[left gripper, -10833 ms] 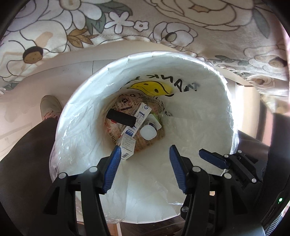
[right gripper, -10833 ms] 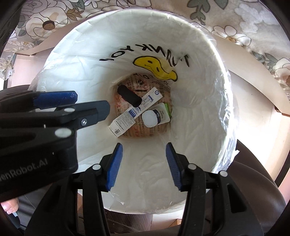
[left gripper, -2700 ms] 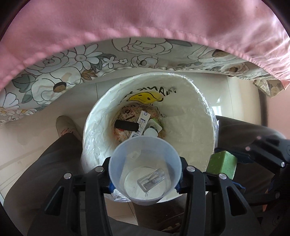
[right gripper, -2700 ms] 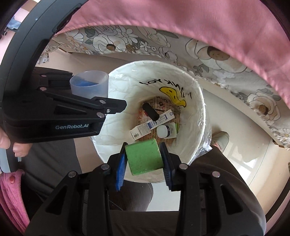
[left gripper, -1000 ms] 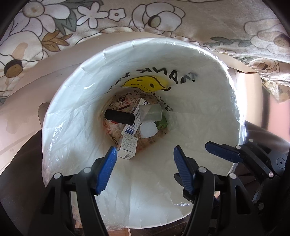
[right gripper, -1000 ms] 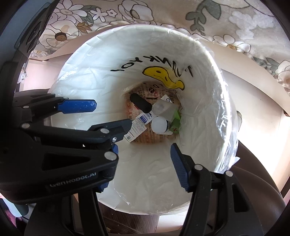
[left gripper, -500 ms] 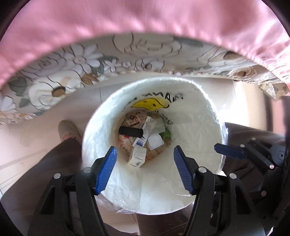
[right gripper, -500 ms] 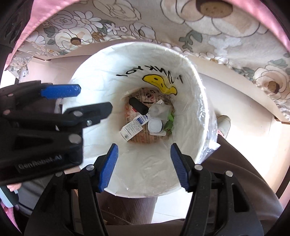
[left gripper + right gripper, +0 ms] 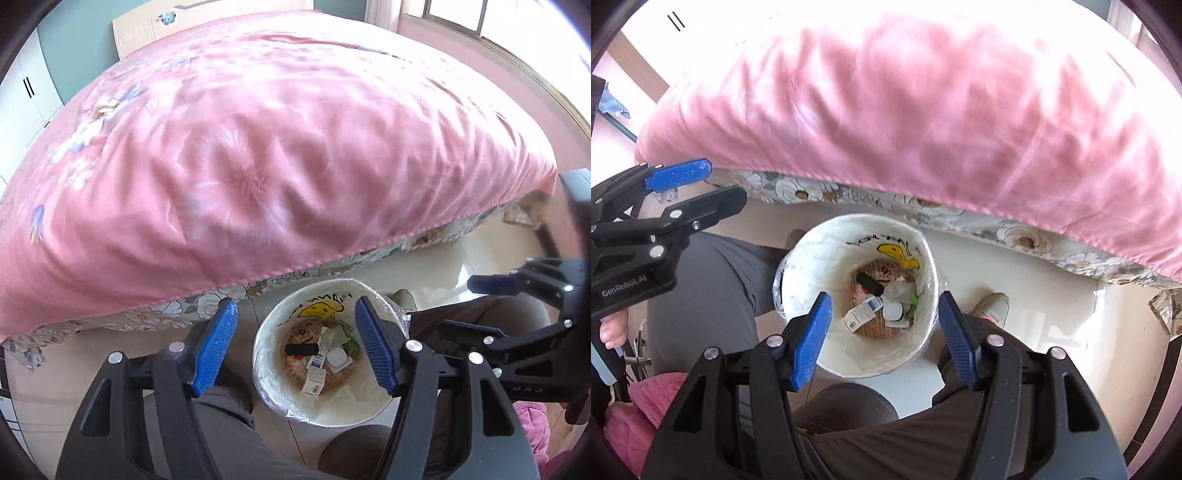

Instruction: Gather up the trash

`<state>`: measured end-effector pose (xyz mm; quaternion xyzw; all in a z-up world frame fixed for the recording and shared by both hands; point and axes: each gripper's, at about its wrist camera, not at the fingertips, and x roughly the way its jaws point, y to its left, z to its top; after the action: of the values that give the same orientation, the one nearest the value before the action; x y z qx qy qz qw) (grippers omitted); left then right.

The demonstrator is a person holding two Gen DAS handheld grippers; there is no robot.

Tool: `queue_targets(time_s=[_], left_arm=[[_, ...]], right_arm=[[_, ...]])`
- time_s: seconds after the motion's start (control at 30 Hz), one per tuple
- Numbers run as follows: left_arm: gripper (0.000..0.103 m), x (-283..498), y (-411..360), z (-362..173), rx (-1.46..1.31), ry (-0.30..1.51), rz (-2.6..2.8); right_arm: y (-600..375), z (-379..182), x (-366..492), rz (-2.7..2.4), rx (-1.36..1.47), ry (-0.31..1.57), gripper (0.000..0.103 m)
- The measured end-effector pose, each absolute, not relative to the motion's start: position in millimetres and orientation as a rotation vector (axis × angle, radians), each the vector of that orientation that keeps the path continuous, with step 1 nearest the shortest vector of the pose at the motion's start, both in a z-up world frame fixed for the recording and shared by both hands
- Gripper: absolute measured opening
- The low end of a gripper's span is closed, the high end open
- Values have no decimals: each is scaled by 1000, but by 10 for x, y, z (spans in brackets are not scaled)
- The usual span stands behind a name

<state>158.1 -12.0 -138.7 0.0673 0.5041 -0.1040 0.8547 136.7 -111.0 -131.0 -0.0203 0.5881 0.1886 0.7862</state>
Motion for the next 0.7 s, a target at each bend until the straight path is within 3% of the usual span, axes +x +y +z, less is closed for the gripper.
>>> queue_targets(time_s=[0.43,0.7], left_arm=[[86,822,-255,-477,220,850,-243],[93,377,-135,-172,233,765,-160]], right_arm=[[-1231,-200,745,372,-66,1004,78],[-1160,205,245,229,-151,808,79]])
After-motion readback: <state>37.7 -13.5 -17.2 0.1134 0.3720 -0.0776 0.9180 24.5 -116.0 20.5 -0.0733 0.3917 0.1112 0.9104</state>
